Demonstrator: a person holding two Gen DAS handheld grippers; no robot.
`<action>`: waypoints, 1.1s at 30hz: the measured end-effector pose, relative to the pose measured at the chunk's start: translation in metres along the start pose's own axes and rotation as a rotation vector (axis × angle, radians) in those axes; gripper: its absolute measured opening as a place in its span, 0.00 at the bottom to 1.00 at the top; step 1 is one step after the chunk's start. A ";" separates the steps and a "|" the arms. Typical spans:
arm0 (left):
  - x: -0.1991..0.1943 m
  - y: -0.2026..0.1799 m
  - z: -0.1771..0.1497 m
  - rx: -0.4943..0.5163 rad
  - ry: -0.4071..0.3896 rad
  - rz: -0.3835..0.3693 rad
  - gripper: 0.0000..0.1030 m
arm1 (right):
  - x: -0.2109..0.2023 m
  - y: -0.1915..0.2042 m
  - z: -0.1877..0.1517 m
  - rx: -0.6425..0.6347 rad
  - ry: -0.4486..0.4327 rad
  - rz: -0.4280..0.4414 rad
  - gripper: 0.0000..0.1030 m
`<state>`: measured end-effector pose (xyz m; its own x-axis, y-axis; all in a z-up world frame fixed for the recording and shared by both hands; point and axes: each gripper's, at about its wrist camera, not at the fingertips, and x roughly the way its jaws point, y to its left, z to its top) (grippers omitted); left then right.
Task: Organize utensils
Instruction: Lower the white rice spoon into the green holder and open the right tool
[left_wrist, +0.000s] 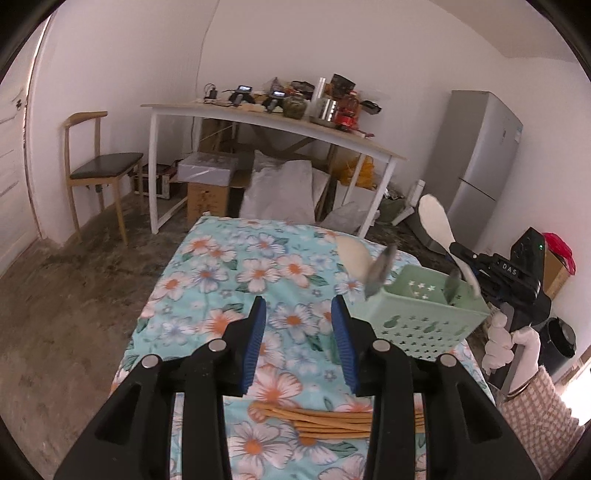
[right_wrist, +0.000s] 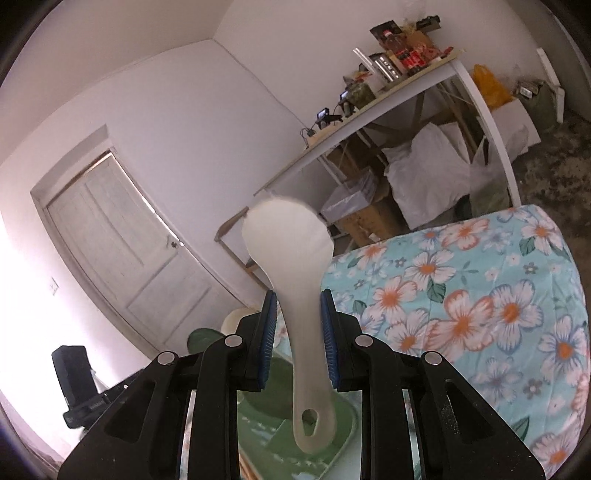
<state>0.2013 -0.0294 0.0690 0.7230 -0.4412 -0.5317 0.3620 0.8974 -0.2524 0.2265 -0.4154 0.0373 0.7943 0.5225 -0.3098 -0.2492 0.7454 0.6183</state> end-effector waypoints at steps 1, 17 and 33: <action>0.000 0.002 0.000 -0.003 -0.001 0.002 0.34 | 0.001 0.001 -0.001 -0.011 0.003 -0.009 0.21; 0.017 -0.036 0.014 0.063 0.001 -0.098 0.34 | -0.014 0.004 -0.021 -0.088 0.022 -0.078 0.16; 0.028 -0.019 -0.011 0.026 0.049 -0.086 0.34 | -0.062 -0.006 0.014 0.007 0.042 -0.120 0.44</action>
<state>0.2084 -0.0589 0.0502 0.6591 -0.5154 -0.5477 0.4374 0.8551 -0.2784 0.1861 -0.4581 0.0628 0.7942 0.4467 -0.4120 -0.1498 0.8010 0.5797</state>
